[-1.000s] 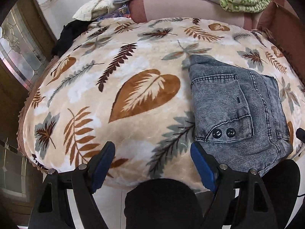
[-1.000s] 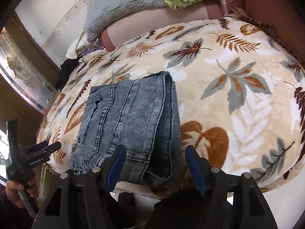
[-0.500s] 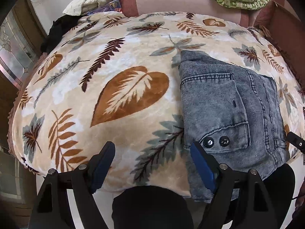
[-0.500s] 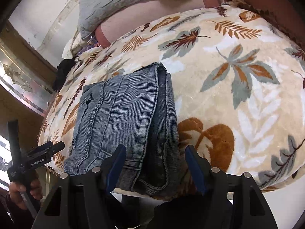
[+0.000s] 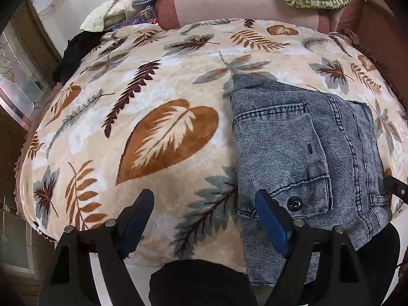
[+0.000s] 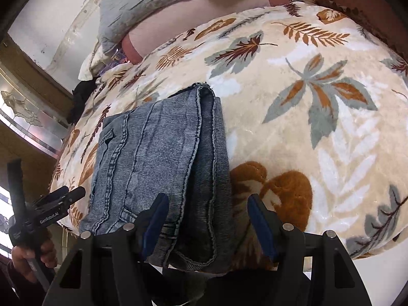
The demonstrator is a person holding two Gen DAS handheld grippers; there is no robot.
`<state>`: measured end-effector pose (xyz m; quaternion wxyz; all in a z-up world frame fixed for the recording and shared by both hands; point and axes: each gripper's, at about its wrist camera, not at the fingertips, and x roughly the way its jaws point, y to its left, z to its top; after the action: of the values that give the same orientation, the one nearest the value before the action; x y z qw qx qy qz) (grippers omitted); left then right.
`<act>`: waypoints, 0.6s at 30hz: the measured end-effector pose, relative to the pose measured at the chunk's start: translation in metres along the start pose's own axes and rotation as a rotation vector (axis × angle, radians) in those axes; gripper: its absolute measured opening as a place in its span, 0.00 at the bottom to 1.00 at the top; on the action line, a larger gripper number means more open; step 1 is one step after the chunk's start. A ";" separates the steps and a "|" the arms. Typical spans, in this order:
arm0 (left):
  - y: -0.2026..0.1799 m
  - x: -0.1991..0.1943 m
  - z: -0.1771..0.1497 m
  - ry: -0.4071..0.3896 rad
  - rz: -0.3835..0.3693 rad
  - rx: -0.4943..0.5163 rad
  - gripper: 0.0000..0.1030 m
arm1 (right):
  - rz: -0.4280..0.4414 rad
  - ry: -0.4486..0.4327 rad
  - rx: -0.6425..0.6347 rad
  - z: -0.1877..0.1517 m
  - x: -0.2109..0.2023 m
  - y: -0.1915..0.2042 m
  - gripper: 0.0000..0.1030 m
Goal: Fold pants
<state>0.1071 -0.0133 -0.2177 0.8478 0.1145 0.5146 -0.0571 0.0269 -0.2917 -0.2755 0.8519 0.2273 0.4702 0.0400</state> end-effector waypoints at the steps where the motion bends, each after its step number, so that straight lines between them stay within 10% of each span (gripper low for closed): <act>1: 0.000 0.000 0.000 0.001 0.001 -0.001 0.79 | -0.011 -0.005 -0.012 0.000 -0.001 0.003 0.66; 18: -0.009 -0.013 -0.009 -0.010 -0.001 0.012 0.79 | -0.254 -0.087 -0.236 -0.001 -0.027 0.057 0.66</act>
<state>0.0914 -0.0196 -0.2119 0.8496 0.1192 0.5101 -0.0614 0.0194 -0.2479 -0.2310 0.8903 0.0663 0.4500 -0.0227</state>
